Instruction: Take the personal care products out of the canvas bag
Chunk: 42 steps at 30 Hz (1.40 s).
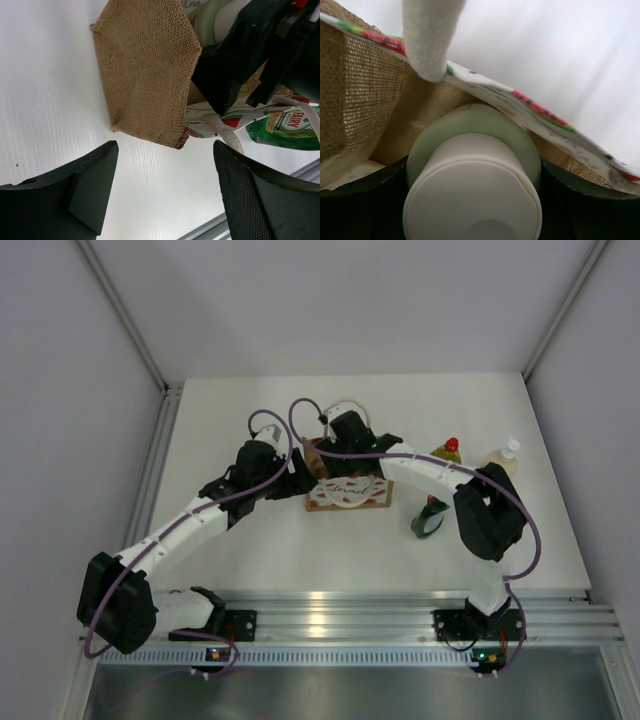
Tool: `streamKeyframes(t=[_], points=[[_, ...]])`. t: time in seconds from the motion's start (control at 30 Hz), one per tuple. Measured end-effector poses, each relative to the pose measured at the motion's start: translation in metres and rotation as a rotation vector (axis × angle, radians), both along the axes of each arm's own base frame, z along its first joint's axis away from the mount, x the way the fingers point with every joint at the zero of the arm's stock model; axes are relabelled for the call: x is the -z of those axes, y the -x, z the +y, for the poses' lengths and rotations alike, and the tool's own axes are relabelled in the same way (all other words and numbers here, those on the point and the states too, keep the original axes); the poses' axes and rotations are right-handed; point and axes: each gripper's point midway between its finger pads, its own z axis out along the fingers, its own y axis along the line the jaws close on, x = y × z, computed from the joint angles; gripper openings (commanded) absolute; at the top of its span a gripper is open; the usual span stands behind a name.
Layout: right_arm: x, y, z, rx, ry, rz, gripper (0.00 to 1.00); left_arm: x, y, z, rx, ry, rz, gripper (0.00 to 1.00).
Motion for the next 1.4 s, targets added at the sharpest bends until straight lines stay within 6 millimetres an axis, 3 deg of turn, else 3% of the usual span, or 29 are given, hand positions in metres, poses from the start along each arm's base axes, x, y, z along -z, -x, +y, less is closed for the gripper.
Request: streamKeyframes(t=[0.63,0.9,1.13,1.27,1.4], points=[[-0.109,0.011,-0.013,-0.037,-0.101,-0.182,0.0,0.001,0.0,0.001,-0.005,-0.002,0.001,0.82],[-0.185,0.039,-0.03,-0.058,-0.214,-0.285,0.0,0.0,0.0,0.0,-0.007,0.003,0.003,0.91],[-0.246,0.084,-0.043,-0.159,-0.349,-0.343,0.0,-0.007,0.0,-0.001,-0.007,0.019,-0.01,0.94],[-0.254,0.114,-0.05,-0.233,-0.401,-0.339,0.0,-0.02,0.0,-0.002,-0.009,0.044,-0.029,0.97],[-0.229,0.146,-0.059,-0.291,-0.4,-0.281,0.0,-0.039,0.001,-0.001,-0.015,0.074,-0.068,0.98]])
